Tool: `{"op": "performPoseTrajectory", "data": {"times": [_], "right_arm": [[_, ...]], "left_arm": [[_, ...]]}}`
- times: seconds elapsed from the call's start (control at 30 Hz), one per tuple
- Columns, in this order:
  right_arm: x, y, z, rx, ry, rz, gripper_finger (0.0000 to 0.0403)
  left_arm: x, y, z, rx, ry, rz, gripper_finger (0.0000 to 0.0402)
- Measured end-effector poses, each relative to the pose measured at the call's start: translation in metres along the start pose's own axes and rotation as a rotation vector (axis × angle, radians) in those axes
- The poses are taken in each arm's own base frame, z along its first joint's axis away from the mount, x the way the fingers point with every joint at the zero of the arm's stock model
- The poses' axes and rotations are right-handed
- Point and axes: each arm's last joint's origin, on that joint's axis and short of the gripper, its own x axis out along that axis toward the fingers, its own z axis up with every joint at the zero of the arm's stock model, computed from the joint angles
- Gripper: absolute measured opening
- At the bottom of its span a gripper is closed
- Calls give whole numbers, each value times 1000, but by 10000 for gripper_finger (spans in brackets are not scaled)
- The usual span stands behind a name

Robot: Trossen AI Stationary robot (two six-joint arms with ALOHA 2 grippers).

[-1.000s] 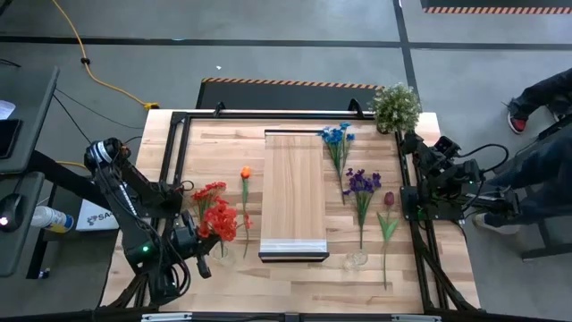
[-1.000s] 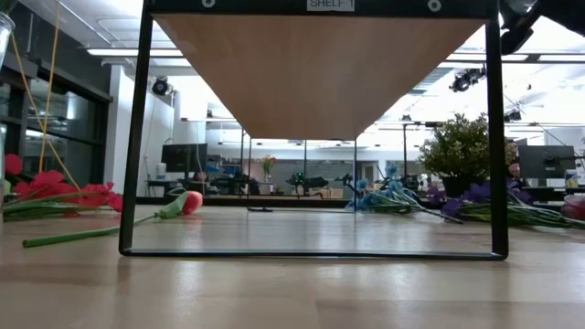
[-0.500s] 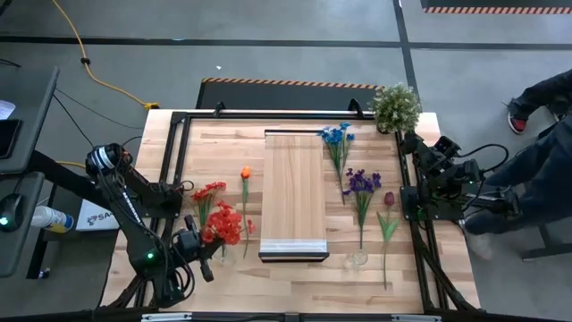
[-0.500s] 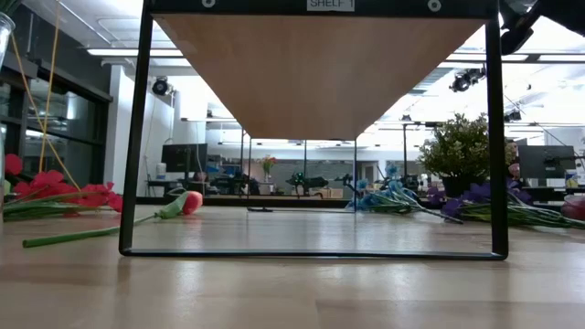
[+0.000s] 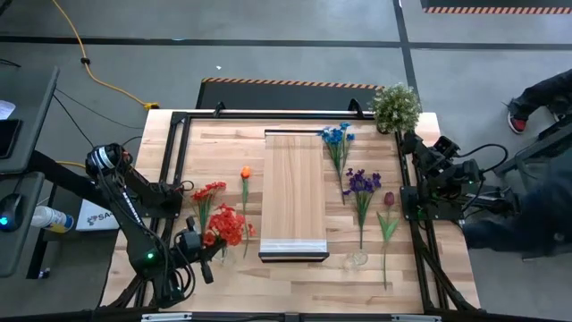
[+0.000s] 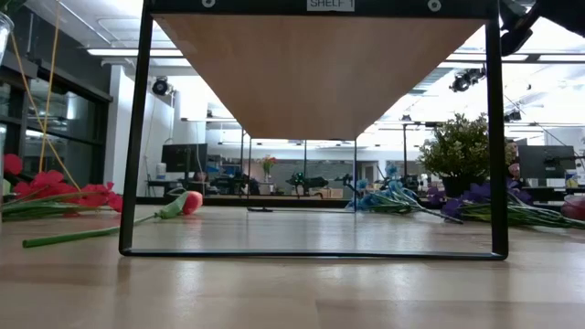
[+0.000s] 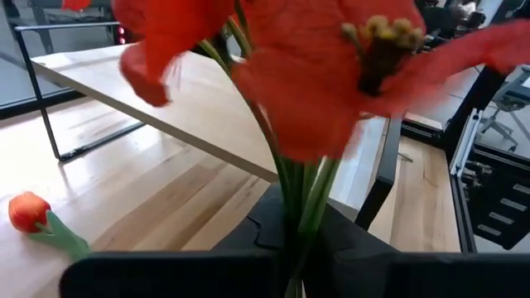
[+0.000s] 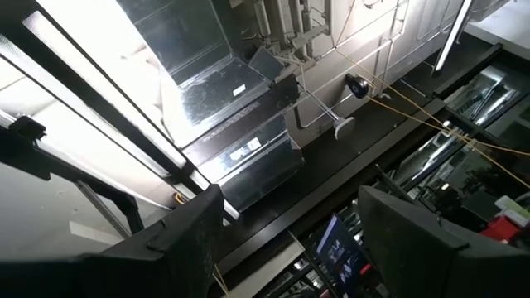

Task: Pick and place flowers into a vace then onto a shelf
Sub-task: Put the top orange flowers into the left transparent vase

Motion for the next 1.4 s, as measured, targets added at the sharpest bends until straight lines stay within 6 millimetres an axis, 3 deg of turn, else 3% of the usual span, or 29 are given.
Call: {"op": "performPoseTrajectory", "data": {"times": [1.03,1.4], "right_arm": [[0,0,0,3,6,2,268],[0,0,0,3,8,4,267]], "left_arm": [[0,0,-3,-45,89,-5,107],[0,0,-3,-8,106,-8,172]]}}
